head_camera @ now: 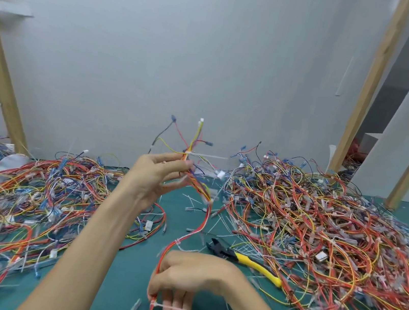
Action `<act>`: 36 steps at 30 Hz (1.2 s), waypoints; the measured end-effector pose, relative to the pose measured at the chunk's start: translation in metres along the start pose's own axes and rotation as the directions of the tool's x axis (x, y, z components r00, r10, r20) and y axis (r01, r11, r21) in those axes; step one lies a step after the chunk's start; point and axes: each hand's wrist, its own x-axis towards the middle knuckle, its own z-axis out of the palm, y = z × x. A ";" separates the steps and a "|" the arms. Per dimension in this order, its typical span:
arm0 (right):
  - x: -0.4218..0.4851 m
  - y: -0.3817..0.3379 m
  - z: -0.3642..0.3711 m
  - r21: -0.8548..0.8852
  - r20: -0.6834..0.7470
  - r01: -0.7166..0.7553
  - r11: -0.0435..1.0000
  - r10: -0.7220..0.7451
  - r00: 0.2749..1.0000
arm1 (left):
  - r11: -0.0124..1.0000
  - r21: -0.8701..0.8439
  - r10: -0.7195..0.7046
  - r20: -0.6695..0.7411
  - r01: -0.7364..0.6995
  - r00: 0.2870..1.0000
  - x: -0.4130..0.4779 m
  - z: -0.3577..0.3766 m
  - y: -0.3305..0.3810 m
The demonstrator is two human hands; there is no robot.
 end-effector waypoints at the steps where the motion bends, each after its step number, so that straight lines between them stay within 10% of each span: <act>1: 0.003 0.000 0.002 -0.038 -0.009 -0.028 0.999 0.028 1.000 | 0.998 0.057 0.012 0.001 -0.012 1.000 -0.001 0.002 -0.002; 8: -0.007 -0.002 -0.002 -0.171 0.042 -0.075 0.982 0.084 0.996 | 0.825 0.521 0.334 -0.139 -0.218 0.932 0.005 0.006 -0.023; 17: -0.103 0.018 -0.079 -0.346 -0.509 -0.317 0.883 0.107 0.854 | 0.985 0.137 0.131 -0.208 -0.104 0.969 0.008 -0.006 -0.040; 24: -0.071 0.026 -0.061 -0.517 -0.472 -0.648 0.560 0.445 0.761 | 0.993 0.117 -0.021 -0.090 0.031 0.996 0.015 -0.020 -0.051; 32: -0.049 0.026 -0.050 -0.563 -0.592 -0.688 0.457 0.358 0.722 | 0.925 0.380 0.090 -0.170 -0.018 0.981 0.013 -0.018 -0.050; 36: -0.066 0.032 -0.067 -0.468 -0.625 -0.635 0.614 0.278 0.730 | 0.722 0.692 0.289 -0.289 -0.009 0.913 0.010 -0.015 -0.050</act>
